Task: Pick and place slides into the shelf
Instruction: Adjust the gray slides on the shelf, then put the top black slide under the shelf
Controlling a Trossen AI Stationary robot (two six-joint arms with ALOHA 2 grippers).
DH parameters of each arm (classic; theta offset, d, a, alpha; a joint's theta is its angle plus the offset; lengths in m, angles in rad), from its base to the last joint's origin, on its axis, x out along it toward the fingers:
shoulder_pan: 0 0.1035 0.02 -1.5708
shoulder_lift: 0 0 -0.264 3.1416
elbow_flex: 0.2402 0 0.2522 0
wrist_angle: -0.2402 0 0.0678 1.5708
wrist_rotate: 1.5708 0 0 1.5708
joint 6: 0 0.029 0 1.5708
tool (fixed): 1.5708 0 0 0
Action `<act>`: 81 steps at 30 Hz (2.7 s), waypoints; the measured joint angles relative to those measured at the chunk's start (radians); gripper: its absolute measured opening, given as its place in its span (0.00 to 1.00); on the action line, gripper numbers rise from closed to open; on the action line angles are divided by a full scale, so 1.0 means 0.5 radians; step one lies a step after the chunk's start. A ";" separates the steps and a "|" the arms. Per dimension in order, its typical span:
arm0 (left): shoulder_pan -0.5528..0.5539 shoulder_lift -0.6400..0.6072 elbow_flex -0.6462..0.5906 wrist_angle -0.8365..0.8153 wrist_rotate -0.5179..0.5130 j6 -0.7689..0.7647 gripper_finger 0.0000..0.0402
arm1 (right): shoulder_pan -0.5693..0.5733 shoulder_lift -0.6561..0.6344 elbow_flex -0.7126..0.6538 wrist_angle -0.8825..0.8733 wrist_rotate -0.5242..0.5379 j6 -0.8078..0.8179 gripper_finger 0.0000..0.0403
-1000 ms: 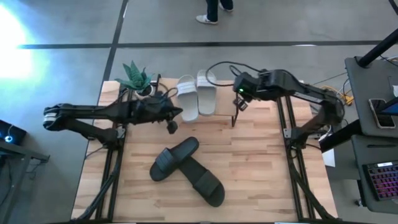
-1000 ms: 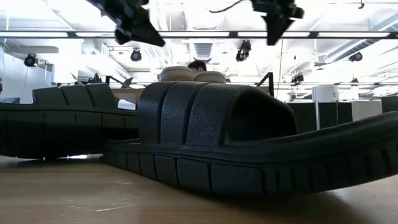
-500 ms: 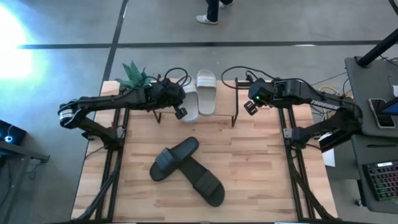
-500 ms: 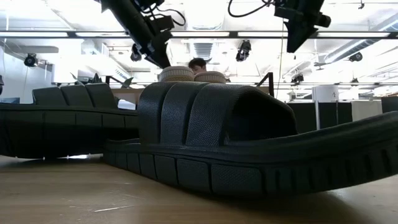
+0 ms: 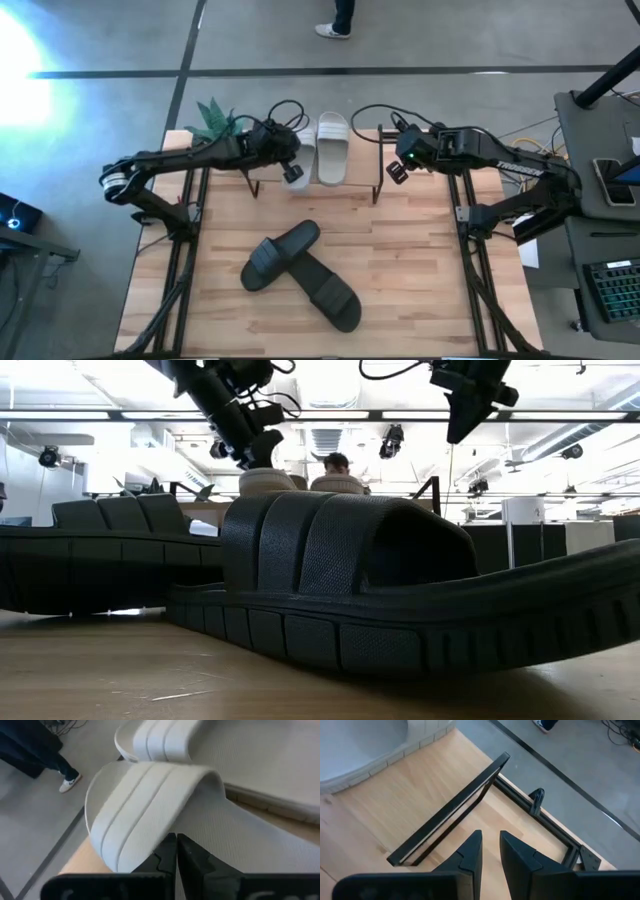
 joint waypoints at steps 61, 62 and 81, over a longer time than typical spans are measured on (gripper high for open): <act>-0.356 -0.236 -0.255 0.041 0.344 -0.389 0.00 | 0.041 1.119 0.616 0.501 -1.041 -0.177 0.02; -0.355 -0.236 -0.255 0.045 0.343 -0.369 0.00 | 0.045 1.118 0.616 0.501 -1.041 -0.171 0.02; -0.318 -0.274 -0.224 0.136 0.321 -0.355 0.00 | 0.127 1.043 0.718 0.467 -0.573 -0.239 0.02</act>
